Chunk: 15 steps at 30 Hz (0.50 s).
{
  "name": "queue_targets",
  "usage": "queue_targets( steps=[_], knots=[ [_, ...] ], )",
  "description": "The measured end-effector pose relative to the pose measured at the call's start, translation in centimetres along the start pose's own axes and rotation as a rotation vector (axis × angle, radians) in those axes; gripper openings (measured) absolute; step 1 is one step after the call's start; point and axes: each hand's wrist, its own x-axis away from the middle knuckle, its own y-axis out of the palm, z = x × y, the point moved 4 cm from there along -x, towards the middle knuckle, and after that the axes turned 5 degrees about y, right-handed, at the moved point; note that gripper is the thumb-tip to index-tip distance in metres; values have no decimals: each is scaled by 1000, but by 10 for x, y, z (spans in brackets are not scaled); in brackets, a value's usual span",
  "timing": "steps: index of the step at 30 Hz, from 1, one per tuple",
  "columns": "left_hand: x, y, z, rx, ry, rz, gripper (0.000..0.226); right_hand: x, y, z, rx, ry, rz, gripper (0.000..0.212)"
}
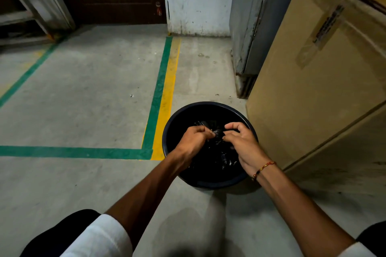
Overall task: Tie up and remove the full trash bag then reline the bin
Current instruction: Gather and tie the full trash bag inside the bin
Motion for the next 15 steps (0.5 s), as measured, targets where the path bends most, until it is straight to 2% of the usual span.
queue_targets(
  steps=[6, 10, 13, 15],
  knots=[
    [-7, 1, -4, -166, 114, 43, 20, -2, 0, 0, -80, 12, -89, 33],
    [0, -3, 5, -264, 237, 114, 10, -4, -6, 1, -68, 20, -41, 34],
    [8, -4, 15, -406, 332, 94, 1, -4, -8, 2, -69, 31, 0, 32],
    [14, -2, 21, -504, 382, 67, 9, -3, -8, 1, -78, 36, -6, 28]
  ],
)
